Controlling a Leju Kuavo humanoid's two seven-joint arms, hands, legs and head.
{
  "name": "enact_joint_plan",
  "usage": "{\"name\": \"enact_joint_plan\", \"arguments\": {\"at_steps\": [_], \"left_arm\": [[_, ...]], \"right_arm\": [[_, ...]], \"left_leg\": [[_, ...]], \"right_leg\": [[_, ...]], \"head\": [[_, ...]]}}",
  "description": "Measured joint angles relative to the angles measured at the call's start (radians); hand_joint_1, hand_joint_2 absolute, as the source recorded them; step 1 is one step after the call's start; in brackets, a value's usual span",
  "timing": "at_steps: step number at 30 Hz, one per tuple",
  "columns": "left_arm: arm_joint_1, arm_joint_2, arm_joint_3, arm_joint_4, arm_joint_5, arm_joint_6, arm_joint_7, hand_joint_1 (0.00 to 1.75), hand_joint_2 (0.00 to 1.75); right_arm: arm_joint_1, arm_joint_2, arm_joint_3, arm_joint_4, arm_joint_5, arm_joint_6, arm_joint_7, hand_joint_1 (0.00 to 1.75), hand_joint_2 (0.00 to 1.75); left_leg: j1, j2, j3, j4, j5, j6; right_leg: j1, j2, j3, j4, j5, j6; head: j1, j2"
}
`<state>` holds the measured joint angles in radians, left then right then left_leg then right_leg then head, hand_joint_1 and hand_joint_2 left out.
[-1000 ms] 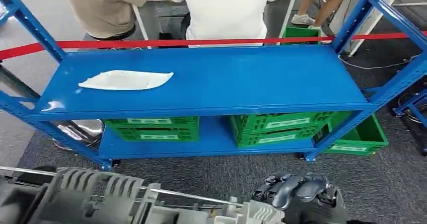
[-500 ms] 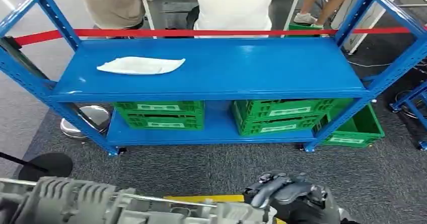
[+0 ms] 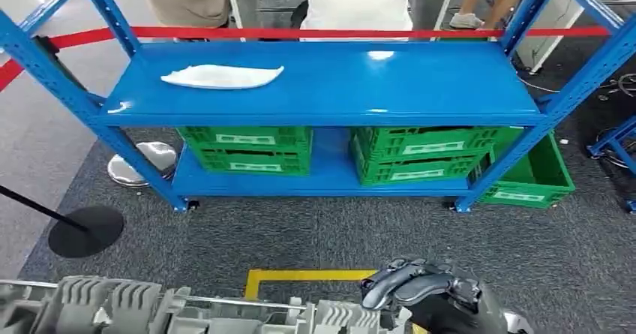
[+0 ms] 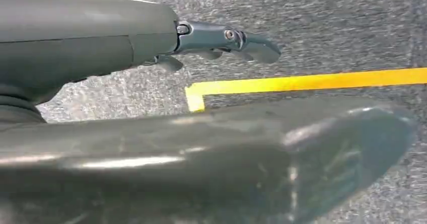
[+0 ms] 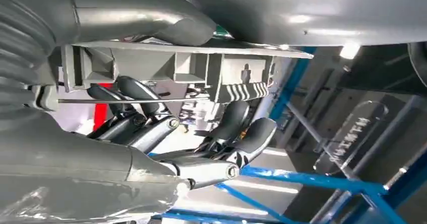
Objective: Take the parts from the cabinet and place them on the table.
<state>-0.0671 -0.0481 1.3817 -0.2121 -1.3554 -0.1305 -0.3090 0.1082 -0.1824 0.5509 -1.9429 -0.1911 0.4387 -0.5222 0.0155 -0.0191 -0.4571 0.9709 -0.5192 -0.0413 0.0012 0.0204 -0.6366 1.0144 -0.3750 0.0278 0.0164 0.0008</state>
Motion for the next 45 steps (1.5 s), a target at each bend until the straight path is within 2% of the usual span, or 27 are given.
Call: {"name": "enact_joint_plan", "arguments": {"at_steps": [4,5,7,9,10,12,13,15,17,19,20,22,24,26,28,30,31,34,35,36,38,39,40,41,43,44,45], "left_arm": [[0.003,-0.015,0.0,0.001,-0.003,0.002,0.0,0.0,0.0],[0.003,-0.014,0.0,0.001,-0.003,0.003,0.0,0.0,0.0],[0.003,-0.016,0.0,0.001,-0.003,0.004,0.0,0.0,0.0],[0.004,-0.018,0.0,0.001,-0.003,0.005,0.0,0.0,0.0],[0.004,-0.018,0.0,0.001,-0.003,0.004,0.0,0.0,0.0],[0.004,-0.02,0.0,0.001,-0.003,0.005,0.0,0.0,0.0],[0.004,-0.021,0.0,0.001,-0.003,0.005,0.0,0.0,0.0],[0.004,-0.022,0.0,0.001,-0.003,0.005,0.0,0.0,0.0],[0.003,-0.022,0.0,0.001,-0.003,0.005,0.0,0.0,0.0],[0.006,-0.023,0.0,0.001,-0.003,0.005,0.0,0.0,0.0],[0.007,-0.023,0.0,0.001,-0.003,0.005,0.0,0.0,0.0],[0.008,-0.024,0.0,0.001,-0.002,0.006,0.0,0.0,0.0],[0.006,-0.027,0.0,0.001,0.002,0.007,-0.005,0.0,0.0],[0.005,-0.026,0.0,0.001,0.012,0.01,-0.011,0.0,0.0],[0.003,-0.025,0.0,0.001,0.019,0.015,-0.016,0.0,0.0],[-0.003,-0.025,0.0,0.001,0.023,0.021,-0.021,0.0,0.0],[-0.005,-0.025,0.0,0.001,0.026,0.025,-0.024,0.0,0.0],[0.002,-0.026,0.001,0.001,0.033,0.028,-0.027,0.0,0.0],[0.002,-0.024,0.001,0.001,0.035,0.028,-0.029,0.0,0.0],[0.002,-0.021,0.002,0.001,0.039,0.028,-0.032,0.0,0.0],[0.0,-0.018,0.002,0.001,0.042,0.027,-0.037,0.0,0.0],[0.001,-0.018,0.002,0.001,0.042,0.026,-0.037,0.0,0.0],[0.002,-0.017,0.002,0.001,0.042,0.025,-0.037,0.0,0.0],[0.003,-0.017,0.002,0.001,0.04,0.024,-0.037,0.0,0.0],[0.004,-0.017,0.002,0.001,0.035,0.024,-0.033,0.0,0.0],[0.003,-0.016,0.002,0.001,0.034,0.024,-0.03,0.0,0.0],[0.004,-0.016,0.002,0.001,0.033,0.024,-0.028,0.0,0.0]], "right_arm": [[0.01,-0.024,-0.001,-0.002,-0.011,-0.003,0.008,1.75,1.75],[0.012,-0.028,-0.001,-0.003,-0.011,-0.003,0.008,1.75,1.75],[0.012,-0.033,-0.002,-0.003,-0.011,-0.003,0.009,1.75,1.75],[0.014,-0.037,-0.002,-0.003,-0.012,-0.003,0.009,1.75,1.75],[0.014,-0.038,-0.002,-0.003,-0.012,-0.003,0.009,1.75,1.75],[0.014,-0.04,-0.003,-0.003,-0.012,-0.003,0.009,1.75,1.75],[0.013,-0.041,-0.003,-0.004,-0.012,-0.003,0.009,1.75,1.75],[0.01,-0.041,-0.004,-0.009,-0.012,-0.003,0.01,1.75,1.75],[0.013,-0.044,-0.005,-0.01,-0.012,-0.004,0.011,1.75,1.75],[0.012,-0.045,-0.005,-0.01,-0.012,-0.004,0.011,1.75,1.75],[0.012,-0.045,-0.005,-0.011,-0.012,-0.004,0.012,1.75,1.75],[0.013,-0.045,-0.005,-0.011,-0.016,-0.003,0.016,1.75,1.75],[0.013,-0.046,-0.005,-0.011,-0.02,-0.003,0.016,1.75,1.75],[0.012,-0.046,-0.006,-0.011,-0.023,-0.004,0.016,1.75,1.75],[0.009,-0.046,-0.007,-0.015,-0.016,-0.014,0.016,1.75,1.75],[-0.003,-0.046,-0.007,-0.027,0.008,-0.03,0.013,1.75,1.75],[-0.011,-0.046,-0.007,-0.029,0.017,-0.035,0.012,1.75,1.75],[-0.028,-0.046,-0.007,-0.029,0.008,-0.04,0.011,1.75,1.75],[-0.033,-0.047,-0.006,-0.028,-0.003,-0.042,0.011,1.75,1.75],[-0.042,-0.048,-0.006,-0.025,-0.013,-0.042,0.011,1.75,1.75],[-0.057,-0.05,-0.006,-0.021,-0.024,-0.043,0.005,1.75,1.75],[-0.059,-0.05,-0.006,-0.02,-0.027,-0.044,0.0,1.75,1.75],[-0.059,-0.051,-0.006,-0.019,-0.031,-0.047,-0.003,1.75,1.75],[-0.059,-0.052,-0.006,-0.019,-0.032,-0.05,-0.007,1.75,1.75],[-0.059,-0.054,-0.006,-0.019,-0.035,-0.055,-0.013,1.75,1.75],[-0.06,-0.055,-0.006,-0.019,-0.036,-0.056,-0.016,1.75,1.75],[-0.063,-0.055,-0.006,-0.019,-0.037,-0.058,-0.017,1.75,1.75]], "left_leg": [[-0.001,0.011,-0.033,0.011,0.026,0.036],[-0.001,0.013,-0.046,0.011,0.038,0.045],[-0.003,0.016,-0.072,0.012,0.06,0.05],[-0.007,0.018,-0.102,0.013,0.083,0.05],[-0.007,0.019,-0.113,0.013,0.093,0.049],[-0.008,0.02,-0.142,0.014,0.116,0.044],[-0.008,0.02,-0.151,0.014,0.126,0.041],[-0.011,0.018,-0.16,0.018,0.142,0.03],[-0.007,0.019,-0.159,0.012,0.16,0.017],[-0.006,0.018,-0.166,0.008,0.17,0.005],[-0.005,0.018,-0.18,0.025,0.125,0.0],[-0.004,0.018,-0.218,0.146,-0.01,-0.009],[-0.004,0.018,-0.248,0.287,-0.067,-0.015],[-0.003,0.018,-0.218,0.304,-0.014,-0.018],[-0.001,0.018,-0.123,0.187,0.052,-0.018],[-0.001,0.017,-0.005,0.014,0.012,-0.015],[-0.004,0.014,-0.005,0.003,0.002,0.004],[-0.006,0.017,-0.029,0.008,0.022,0.03],[-0.004,0.02,-0.038,0.007,0.032,0.038],[-0.004,0.021,-0.049,0.007,0.044,0.046],[-0.006,0.021,-0.077,0.008,0.066,0.048],[-0.007,0.022,-0.092,0.009,0.077,0.048],[-0.008,0.022,-0.104,0.01,0.087,0.047],[-0.008,0.021,-0.118,0.01,0.098,0.046],[-0.007,0.021,-0.142,0.011,0.118,0.039],[-0.007,0.021,-0.148,0.012,0.127,0.035],[-0.01,0.02,-0.155,0.012,0.134,0.028]], "right_leg": [[-0.007,0.002,-0.012,-0.003,0.023,0.021],[-0.007,-0.005,-0.029,0.027,-0.032,0.026],[-0.007,-0.011,-0.066,0.171,-0.154,0.034],[-0.007,-0.011,-0.088,0.304,-0.204,0.035],[-0.007,-0.011,-0.079,0.315,-0.19,0.034],[-0.006,-0.011,0.022,0.209,-0.108,0.027],[-0.006,-0.011,0.09,0.118,-0.092,0.022],[-0.001,-0.009,0.192,-0.045,-0.144,0.017],[0.005,-0.009,0.171,-0.03,-0.134,0.008],[0.0,-0.011,0.154,-0.036,-0.111,-0.012],[-0.001,-0.014,0.14,-0.036,-0.098,-0.019],[-0.001,-0.013,0.113,-0.035,-0.071,-0.028],[-0.001,-0.014,0.08,-0.032,-0.046,-0.026],[-0.002,-0.015,0.046,-0.03,-0.022,-0.023],[-0.005,-0.014,0.016,-0.023,-0.002,-0.016],[0.0,-0.014,-0.007,-0.006,0.011,-0.004],[0.001,-0.014,-0.011,-0.006,0.022,0.002],[-0.005,-0.013,-0.019,-0.015,0.047,0.019],[-0.007,-0.013,-0.027,-0.004,0.017,0.024],[-0.007,-0.015,-0.044,0.037,-0.043,0.028],[-0.009,-0.015,-0.084,0.197,-0.157,0.034],[-0.008,-0.015,-0.096,0.27,-0.185,0.035],[-0.008,-0.015,-0.093,0.304,-0.182,0.035],[-0.008,-0.015,-0.068,0.297,-0.155,0.034],[-0.009,-0.015,0.045,0.161,-0.083,0.03],[-0.009,-0.014,0.116,0.058,-0.087,0.027],[-0.006,-0.013,0.168,-0.019,-0.129,0.024]], "head": [[0.0,0.0],[0.007,0.0],[0.009,0.0],[0.009,0.0],[0.008,0.0],[0.008,0.0],[0.009,0.0],[0.007,0.0],[0.013,0.0],[0.013,0.0],[0.011,0.0],[0.004,0.0],[0.004,0.0],[0.003,0.0],[0.004,0.0],[0.002,0.0],[0.005,0.0],[0.001,0.0],[0.003,0.0],[0.006,0.0],[0.008,0.0],[0.008,0.0],[0.009,0.0],[0.008,0.0],[0.008,0.0],[0.009,0.0],[0.009,0.0]]}}
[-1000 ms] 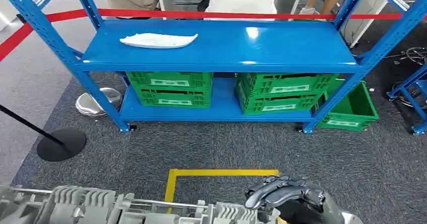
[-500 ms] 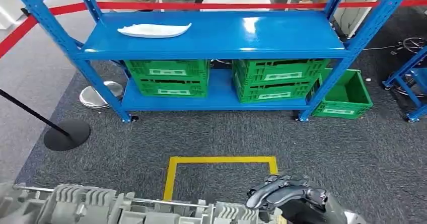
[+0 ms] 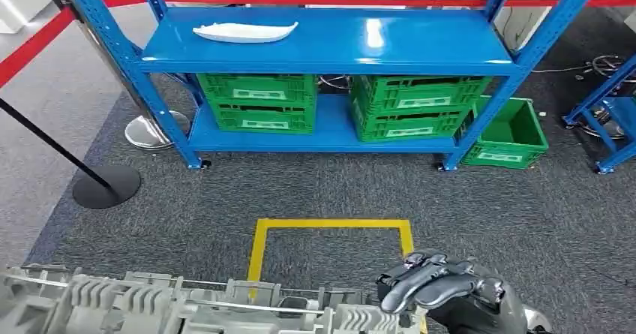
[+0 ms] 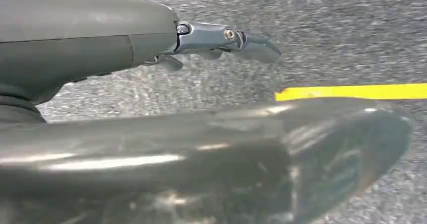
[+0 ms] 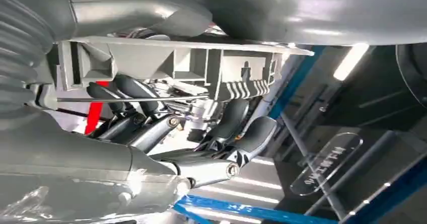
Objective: Take the parts from the cabinet and place them on the table.
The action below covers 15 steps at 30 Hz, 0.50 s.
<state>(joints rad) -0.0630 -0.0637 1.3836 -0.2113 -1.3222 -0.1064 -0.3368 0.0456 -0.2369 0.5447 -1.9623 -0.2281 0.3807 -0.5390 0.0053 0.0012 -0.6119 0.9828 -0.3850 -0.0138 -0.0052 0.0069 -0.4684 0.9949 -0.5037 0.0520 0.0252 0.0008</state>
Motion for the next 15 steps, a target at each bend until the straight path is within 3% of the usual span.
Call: {"name": "enact_joint_plan", "arguments": {"at_steps": [1,3,4,5,6,8,9,10,12,13,14,15], "left_arm": [[0.0,0.0,0.0,0.0,0.0,0.0,0.001,0.0,0.0],[-0.001,0.0,0.0,0.0,-0.001,0.0,0.003,0.0,0.0],[0.002,0.0,0.0,0.0,-0.003,0.0,0.006,0.0,0.0],[0.002,0.003,0.0,0.0,-0.005,0.0,0.01,0.0,0.0],[0.004,0.002,0.0,0.0,-0.009,0.0,0.013,0.0,0.0],[0.003,0.002,-0.001,0.0,-0.014,0.0,0.018,0.0,0.0],[0.002,0.002,-0.001,0.0,-0.015,0.002,0.018,0.0,0.0],[0.002,0.004,-0.001,0.0,-0.015,0.002,0.018,0.0,0.0],[0.001,0.008,-0.002,0.0,-0.021,0.002,0.013,0.0,0.0],[0.0,0.01,-0.002,0.0,-0.021,0.001,0.01,0.0,0.0],[-0.003,0.013,-0.002,0.0,-0.022,0.001,0.003,0.0,0.0],[-0.006,0.015,-0.002,0.0,-0.022,0.0,0.0,0.0,0.0]], "right_arm": [[0.001,0.0,0.0,-0.002,-0.001,0.0,-0.003,1.75,1.75],[0.001,-0.002,0.0,-0.003,-0.002,-0.001,-0.004,1.75,1.75],[0.003,-0.002,0.0,-0.003,-0.002,-0.003,-0.005,1.75,1.75],[0.003,-0.002,0.0,-0.003,0.003,-0.006,-0.007,1.75,1.75],[0.005,-0.002,0.0,-0.003,0.008,-0.009,-0.01,1.75,1.75],[0.012,-0.002,-0.001,-0.006,0.016,-0.014,-0.016,1.75,1.75],[0.015,-0.004,-0.001,-0.006,0.016,-0.014,-0.019,1.75,1.75],[0.018,-0.005,-0.002,-0.006,0.016,-0.014,-0.023,1.75,1.75],[0.025,-0.006,-0.003,-0.006,0.016,-0.014,-0.03,1.75,1.75],[0.027,-0.007,-0.004,-0.008,0.016,-0.013,-0.031,1.75,1.75],[0.028,-0.008,-0.006,-0.011,0.016,-0.012,-0.032,1.75,1.75],[0.03,-0.009,-0.008,-0.013,0.016,-0.011,-0.033,1.75,1.75]], "left_leg": [[0.0,0.0,-0.001,-0.002,0.009,-0.005],[0.004,0.0,-0.004,-0.006,0.027,-0.018],[0.003,-0.001,-0.008,-0.009,0.037,-0.026],[0.006,-0.001,-0.017,-0.001,0.015,-0.03],[0.005,-0.001,-0.03,0.031,-0.04,-0.032],[0.005,-0.001,-0.071,0.172,-0.155,-0.037],[0.005,-0.001,-0.092,0.258,-0.194,-0.039],[0.005,-0.001,-0.096,0.306,-0.2,-0.04],[0.004,-0.001,-0.05,0.277,-0.141,-0.037],[0.004,-0.001,-0.003,0.214,-0.106,-0.034],[0.004,-0.001,0.064,0.119,-0.084,-0.029],[0.004,-0.001,0.124,0.038,-0.095,-0.026]], "right_leg": [[0.003,0.003,0.0,-0.009,0.002,-0.005],[0.008,0.004,-0.02,-0.004,0.012,-0.015],[0.007,0.003,-0.032,-0.007,0.022,-0.026],[0.001,-0.002,-0.035,-0.01,0.034,-0.037],[0.001,-0.001,-0.047,-0.01,0.044,-0.047],[0.003,-0.002,-0.074,-0.009,0.066,-0.051],[0.004,-0.002,-0.089,-0.008,0.077,-0.051],[0.005,-0.002,-0.103,-0.007,0.087,-0.05],[0.005,-0.002,-0.129,-0.006,0.107,-0.049],[0.005,-0.002,-0.141,-0.005,0.116,-0.047],[0.005,-0.001,-0.15,-0.004,0.126,-0.044],[0.007,-0.001,-0.158,-0.003,0.133,-0.039]], "head": [[-0.004,0.0],[0.004,0.0],[0.002,0.0],[0.003,0.0],[-0.002,0.0],[-0.006,0.0],[-0.006,0.0],[-0.006,0.0],[-0.006,0.0],[-0.006,0.0],[-0.006,0.0],[-0.006,0.0]]}}
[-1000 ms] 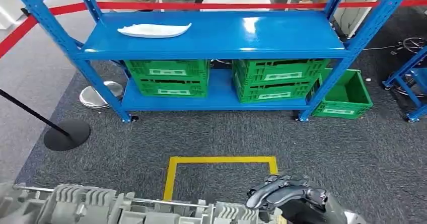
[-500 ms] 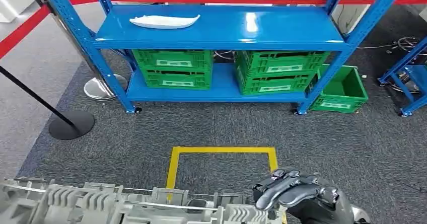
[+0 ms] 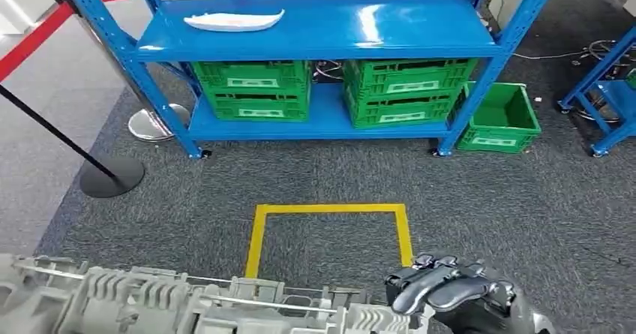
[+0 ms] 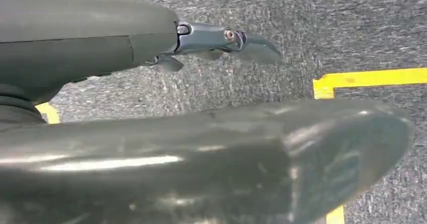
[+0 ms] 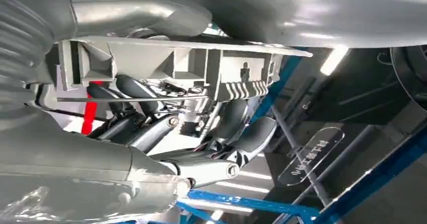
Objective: Take the parts from the cabinet and place them on the table.
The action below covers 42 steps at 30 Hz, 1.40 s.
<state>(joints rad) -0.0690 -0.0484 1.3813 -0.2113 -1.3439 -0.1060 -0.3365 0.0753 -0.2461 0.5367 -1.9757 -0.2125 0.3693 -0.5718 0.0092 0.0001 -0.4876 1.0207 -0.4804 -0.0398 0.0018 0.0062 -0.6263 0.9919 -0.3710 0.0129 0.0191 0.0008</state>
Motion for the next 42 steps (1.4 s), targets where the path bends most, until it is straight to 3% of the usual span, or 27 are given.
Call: {"name": "enact_joint_plan", "arguments": {"at_steps": [1,4,5,7,9,10,11,12,14,16,17,20,22,24,25,26,27,29,30,31,35,36,37,38,40,41,42], "left_arm": [[-0.003,0.003,0.0,0.0,0.0,0.0,-0.003,0.0,0.0],[-0.002,0.007,0.0,0.0,0.0,0.0,-0.013,0.0,0.0],[-0.001,0.006,0.0,0.0,0.0,0.0,-0.017,0.0,0.0],[-0.002,0.008,0.0,0.0,0.0,0.0,-0.018,0.0,0.0],[-0.002,0.01,-0.001,0.0,0.0,-0.002,-0.018,0.0,0.0],[-0.002,0.01,-0.002,0.0,-0.002,-0.003,-0.018,0.0,0.0],[-0.002,0.009,-0.002,0.0,-0.003,-0.003,-0.018,0.0,0.0],[-0.002,0.008,-0.003,0.0,-0.006,-0.003,-0.018,0.0,0.0],[-0.002,0.006,-0.005,0.0,-0.01,-0.003,-0.018,0.0,0.0],[-0.002,0.01,-0.011,0.0,-0.011,-0.003,-0.017,0.0,0.0],[-0.001,0.01,-0.015,0.0,-0.011,-0.003,-0.017,0.0,0.0],[-0.003,0.013,-0.019,0.0,-0.01,0.002,-0.013,0.0,0.0],[-0.005,0.016,-0.02,0.0,-0.01,0.005,-0.011,0.0,0.0],[-0.007,0.017,-0.02,0.0,-0.01,0.005,-0.011,0.0,0.0],[-0.007,0.019,-0.02,0.0,-0.01,0.005,-0.011,0.0,0.0],[-0.006,0.02,-0.02,0.0,-0.01,0.008,-0.01,0.0,0.0],[-0.007,0.023,-0.02,0.0,-0.01,0.008,-0.008,0.0,0.0],[-0.009,0.027,-0.02,0.0,-0.009,0.011,-0.008,0.0,0.0],[-0.011,0.029,-0.02,0.0,-0.009,0.011,-0.008,0.0,0.0],[-0.012,0.033,-0.021,0.0,-0.008,0.012,-0.008,0.0,0.0],[-0.017,0.035,-0.02,0.0,0.011,0.019,-0.008,0.0,0.0],[-0.019,0.035,-0.02,0.0,0.019,0.02,-0.008,0.0,0.0],[-0.019,0.037,-0.019,0.0,0.026,0.021,-0.008,0.0,0.0],[-0.017,0.038,-0.019,0.0,0.033,0.021,-0.003,0.0,0.0],[-0.014,0.04,-0.016,0.0,0.045,0.024,0.006,0.0,0.0],[-0.013,0.041,-0.015,0.0,0.053,0.029,0.01,0.0,0.0],[-0.012,0.04,-0.012,0.0,0.056,0.036,0.013,0.0,0.0]], "right_arm": [[0.001,-0.001,-0.002,-0.003,0.0,0.001,-0.001,1.75,1.75],[0.003,-0.002,-0.007,-0.004,0.003,0.003,-0.013,1.75,1.75],[0.006,-0.003,-0.01,-0.006,0.007,0.003,-0.018,1.75,1.75],[0.008,-0.004,-0.014,-0.011,0.024,-0.006,-0.024,1.75,1.75],[0.007,-0.006,-0.018,-0.019,0.05,-0.019,-0.026,1.75,1.75],[0.007,-0.006,-0.018,-0.018,0.069,-0.026,-0.029,1.75,1.75],[0.006,-0.006,-0.018,-0.018,0.081,-0.03,-0.032,1.75,1.75],[0.003,-0.005,-0.017,-0.017,0.095,-0.036,-0.036,1.75,1.75],[-0.003,-0.004,-0.015,-0.017,0.113,-0.046,-0.045,1.75,1.75],[-0.012,-0.004,-0.011,-0.017,0.123,-0.052,-0.051,1.75,1.75],[-0.017,-0.004,-0.01,-0.016,0.121,-0.053,-0.053,1.75,1.75],[-0.024,-0.004,-0.007,-0.013,0.095,-0.045,-0.054,1.75,1.75],[-0.037,-0.004,-0.002,-0.009,0.088,-0.039,-0.053,1.75,1.75],[-0.04,-0.004,0.003,-0.005,0.085,-0.036,-0.052,1.75,1.75],[-0.04,-0.004,0.006,-0.002,0.085,-0.035,-0.052,1.75,1.75],[-0.041,-0.004,0.009,0.0,0.083,-0.034,-0.052,1.75,1.75],[-0.045,-0.004,0.011,0.002,0.082,-0.033,-0.052,1.75,1.75],[-0.061,-0.003,0.017,0.008,0.081,-0.026,-0.052,1.75,1.75],[-0.061,-0.001,0.017,0.008,0.08,-0.024,-0.052,1.75,1.75],[-0.063,0.001,0.018,0.008,0.08,-0.024,-0.052,1.75,1.75],[-0.075,0.005,0.023,0.011,0.076,-0.013,-0.051,1.75,1.75],[-0.077,0.008,0.023,0.013,0.076,-0.008,-0.051,1.75,1.75],[-0.086,0.011,0.024,0.018,0.074,-0.002,-0.051,1.75,1.75],[-0.094,0.016,0.027,0.022,0.074,0.002,-0.049,1.75,1.75],[-0.096,0.027,0.034,0.029,0.07,0.006,-0.042,1.75,1.75],[-0.098,0.031,0.035,0.032,0.067,0.007,-0.04,1.75,1.75],[-0.1,0.035,0.036,0.033,0.064,0.009,-0.039,1.75,1.75]], "left_leg": [[-0.002,-0.001,0.03,-0.063,-0.017,0.004],[-0.008,-0.002,0.012,-0.065,-0.01,0.023],[0.001,0.002,0.006,-0.07,0.001,0.032],[0.0,0.004,-0.013,-0.07,0.019,0.044],[0.0,0.004,-0.036,-0.068,0.039,0.045],[0.0,0.005,-0.05,-0.067,0.05,0.044],[0.0,0.005,-0.064,-0.066,0.06,0.042],[0.001,0.005,-0.078,-0.065,0.065,0.039],[0.004,0.004,-0.102,-0.06,0.081,0.03],[-0.001,0.008,-0.111,-0.054,0.098,0.02],[-0.002,0.008,-0.114,-0.055,0.104,0.015],[0.003,0.016,-0.118,-0.058,0.116,-0.004],[0.002,0.011,-0.145,0.008,0.037,-0.011],[0.002,0.009,-0.206,0.173,-0.059,-0.012],[0.001,0.009,-0.231,0.245,-0.087,-0.012],[0.001,0.009,-0.235,0.27,-0.088,-0.01],[0.0,0.008,-0.216,0.253,-0.066,-0.007],[0.0,-0.008,-0.118,0.099,0.011,0.005],[-0.001,-0.043,-0.061,0.011,0.033,0.012],[0.0,-0.07,-0.025,-0.037,0.024,0.021],[0.006,-0.044,-0.031,-0.06,0.02,0.028],[0.008,-0.028,-0.031,-0.061,0.023,0.033],[0.008,-0.021,-0.032,-0.061,0.025,0.037],[0.007,-0.008,-0.034,-0.061,0.026,0.039],[0.006,0.019,-0.039,-0.059,0.028,0.04],[0.006,0.03,-0.041,-0.058,0.03,0.039],[0.006,0.043,-0.042,-0.058,0.03,0.038]], "right_leg": [[0.004,-0.001,-0.006,0.005,0.008,0.005],[0.0,-0.001,-0.015,-0.004,0.039,0.024],[-0.003,0.002,-0.025,-0.001,0.033,0.029],[-0.005,0.0,-0.049,0.08,-0.072,0.038],[-0.006,0.0,-0.091,0.254,-0.176,0.046],[-0.006,0.0,-0.1,0.316,-0.193,0.048],[-0.006,0.0,-0.088,0.328,-0.175,0.048],[-0.007,0.0,-0.057,0.301,-0.14,0.049],[-0.009,0.0,0.051,0.16,-0.065,0.05],[-0.003,-0.008,0.159,-0.009,-0.123,0.047],[-0.003,-0.009,0.156,-0.021,-0.133,0.031],[0.0,0.004,0.136,-0.015,-0.119,0.005],[-0.003,0.011,0.128,-0.016,-0.102,-0.012],[0.0,0.02,0.108,-0.014,-0.087,-0.017],[0.002,0.025,0.097,-0.013,-0.081,-0.018],[0.003,0.032,0.089,-0.012,-0.075,-0.018],[0.004,0.04,0.081,-0.011,-0.07,-0.017],[0.006,0.063,0.069,-0.009,-0.06,-0.012],[0.005,0.071,0.067,-0.008,-0.057,-0.009],[0.01,0.077,0.059,-0.005,-0.054,-0.005],[0.008,0.112,0.035,0.002,-0.036,0.019],[0.009,0.082,0.027,0.017,-0.05,0.023],[0.009,0.04,0.009,0.057,-0.083,0.031],[0.006,0.017,-0.022,0.129,-0.124,0.039],[-0.001,0.002,-0.092,0.296,-0.195,0.049],[-0.005,0.0,-0.103,0.33,-0.201,0.052],[-0.008,-0.001,-0.088,0.312,-0.184,0.055]], "head": [[0.001,0.0],[0.001,0.0],[0.0,0.0],[0.008,0.0],[0.009,0.0],[0.01,0.0],[0.01,0.0],[0.011,0.0],[0.01,0.0],[0.013,0.0],[0.009,0.0],[0.01,0.0],[0.006,0.0],[0.004,0.0],[0.004,0.0],[0.004,0.0],[0.004,0.0],[0.004,0.0],[0.004,0.0],[0.004,0.0],[0.005,0.0],[0.005,0.0],[0.018,0.0],[0.022,0.0],[0.023,0.0],[0.022,0.0],[0.022,0.0]]}}
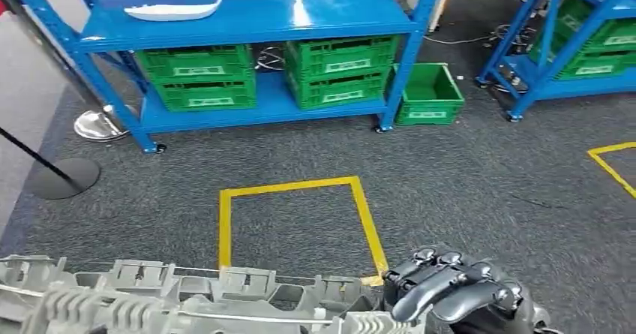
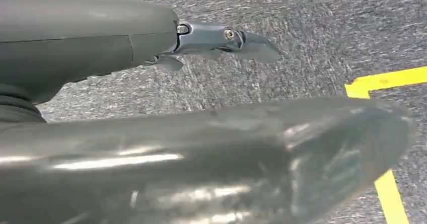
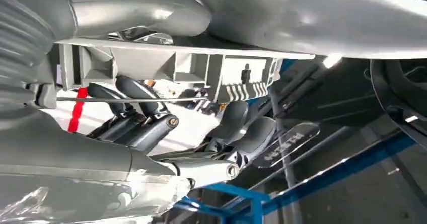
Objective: Take the parts from the cabinet and place them on the table.
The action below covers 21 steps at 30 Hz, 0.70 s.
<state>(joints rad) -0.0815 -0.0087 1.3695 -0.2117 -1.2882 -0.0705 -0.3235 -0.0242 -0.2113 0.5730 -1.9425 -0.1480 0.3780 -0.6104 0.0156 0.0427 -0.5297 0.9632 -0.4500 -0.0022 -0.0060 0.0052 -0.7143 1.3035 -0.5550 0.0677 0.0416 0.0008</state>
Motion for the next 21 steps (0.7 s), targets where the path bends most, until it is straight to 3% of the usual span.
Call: {"name": "enact_joint_plan", "arguments": {"at_steps": [2,3,4,5,8,9,10,11,13,14,15,16,17,18,19,20,21], "left_arm": [[-0.001,-0.007,0.003,0.0,0.006,0.021,0.01,0.0,0.0],[-0.001,-0.011,0.004,0.0,0.008,0.034,0.012,0.0,0.0],[-0.001,-0.013,0.006,-0.001,0.008,0.047,0.012,0.0,0.0],[-0.001,-0.015,0.01,-0.001,0.011,0.056,0.012,0.0,0.0],[-0.003,-0.022,0.013,-0.001,0.017,0.071,0.007,0.0,0.0],[-0.006,-0.024,0.013,-0.001,0.018,0.067,0.004,0.0,0.0],[-0.007,-0.026,0.014,-0.001,0.019,0.065,0.002,0.0,0.0],[-0.006,-0.027,0.014,-0.001,0.019,0.066,0.002,0.0,0.0],[-0.002,-0.027,0.014,-0.001,0.019,0.058,0.006,0.0,0.0],[-0.001,-0.027,0.014,-0.001,0.019,0.047,0.023,0.0,0.0],[0.0,-0.027,0.014,-0.001,0.019,0.04,0.036,0.0,0.0],[-0.001,-0.027,0.014,0.0,0.018,0.035,0.044,0.0,0.0],[-0.001,-0.027,0.014,-0.001,0.018,0.034,0.047,0.0,0.0],[-0.002,-0.027,0.014,-0.001,0.018,0.034,0.048,0.0,0.0],[-0.001,-0.026,0.014,-0.001,0.018,0.033,0.048,0.0,0.0],[-0.002,-0.026,0.015,-0.001,0.018,0.032,0.048,0.0,0.0],[-0.003,-0.027,0.015,0.0,0.018,0.032,0.051,0.0,0.0]], "right_arm": [[-0.005,0.002,0.0,0.0,-0.01,0.002,0.004,1.75,1.75],[-0.009,0.003,-0.002,0.0,-0.016,0.003,0.007,1.75,1.75],[-0.013,0.005,-0.003,0.0,-0.02,0.003,0.009,1.75,1.75],[-0.014,0.008,-0.003,-0.001,-0.02,0.004,0.013,1.75,1.75],[-0.008,0.012,-0.006,-0.003,-0.02,0.004,0.021,1.75,1.75],[-0.006,0.014,-0.007,-0.007,-0.019,0.003,0.023,1.75,1.75],[-0.005,0.018,-0.008,-0.009,-0.017,0.003,0.025,1.75,1.75],[-0.005,0.021,-0.008,-0.009,-0.013,0.001,0.027,1.75,1.75],[0.002,0.024,-0.01,-0.01,-0.005,-0.004,0.026,1.75,1.75],[0.008,0.024,-0.011,-0.012,0.002,-0.006,0.026,1.75,1.75],[0.012,0.024,-0.011,-0.013,0.006,-0.01,0.026,1.75,1.75],[0.013,0.024,-0.012,-0.015,0.01,-0.013,0.027,1.75,1.75],[0.014,0.024,-0.014,-0.018,0.01,-0.014,0.027,1.75,1.75],[0.014,0.024,-0.015,-0.018,0.011,-0.014,0.027,1.75,1.75],[0.015,0.025,-0.017,-0.02,0.013,-0.014,0.027,1.75,1.75],[0.013,0.025,-0.018,-0.021,0.013,-0.015,0.027,1.75,1.75],[0.015,0.025,-0.019,-0.023,0.015,-0.015,0.027,1.75,1.75]], "left_leg": [[0.001,0.021,0.001,0.003,0.0,-0.002],[0.002,0.031,0.003,0.004,-0.001,-0.007],[-0.006,0.038,0.003,0.004,0.0,-0.014],[-0.008,0.044,0.0,0.007,0.0,-0.02],[-0.006,0.07,0.0,0.004,0.006,-0.035],[-0.002,0.06,-0.003,0.009,-0.004,-0.044],[-0.002,0.011,-0.015,0.039,-0.034,-0.047],[-0.002,-0.016,-0.044,0.103,-0.078,-0.046],[-0.003,-0.032,-0.122,0.278,-0.16,-0.045],[-0.004,-0.033,-0.146,0.332,-0.174,-0.044],[-0.004,-0.033,-0.148,0.334,-0.16,-0.041],[-0.003,-0.034,-0.125,0.289,-0.121,-0.039],[-0.002,-0.04,-0.086,0.213,-0.075,-0.037],[0.0,-0.062,-0.037,0.118,-0.031,-0.036],[0.006,-0.121,-0.002,0.052,-0.014,-0.036],[0.011,-0.141,0.01,0.015,-0.023,-0.033],[0.009,-0.131,0.001,0.026,-0.025,-0.033]], "right_leg": [[-0.003,-0.014,0.09,-0.152,0.075,0.001],[-0.004,-0.043,0.15,-0.253,0.112,0.003],[0.006,-0.081,0.174,-0.305,0.096,0.002],[0.004,-0.062,0.172,-0.307,0.106,-0.016],[0.009,-0.033,0.148,-0.3,0.111,-0.037],[0.001,-0.022,0.153,-0.306,0.119,-0.049],[0.001,-0.013,0.148,-0.306,0.123,-0.055],[0.001,-0.006,0.143,-0.306,0.127,-0.06],[0.003,0.016,0.132,-0.306,0.133,-0.065],[0.004,0.029,0.129,-0.306,0.136,-0.064],[0.004,0.043,0.126,-0.306,0.139,-0.062],[0.003,0.058,0.125,-0.305,0.142,-0.059],[0.003,0.072,0.124,-0.304,0.144,-0.055],[0.001,0.085,0.124,-0.303,0.146,-0.051],[0.0,0.093,0.12,-0.301,0.148,-0.048],[0.011,0.106,0.108,-0.285,0.147,-0.041],[0.005,0.117,0.1,-0.289,0.153,-0.035]], "head": [[0.0,0.0],[0.001,0.0],[0.001,0.0],[0.0,0.0],[0.0,0.0],[0.0,0.0],[-0.002,0.0],[-0.004,0.0],[-0.006,0.0],[-0.006,0.0],[-0.006,0.0],[-0.006,0.0],[-0.006,0.0],[-0.006,0.0],[-0.006,0.0],[-0.008,0.0],[-0.005,0.0]]}}
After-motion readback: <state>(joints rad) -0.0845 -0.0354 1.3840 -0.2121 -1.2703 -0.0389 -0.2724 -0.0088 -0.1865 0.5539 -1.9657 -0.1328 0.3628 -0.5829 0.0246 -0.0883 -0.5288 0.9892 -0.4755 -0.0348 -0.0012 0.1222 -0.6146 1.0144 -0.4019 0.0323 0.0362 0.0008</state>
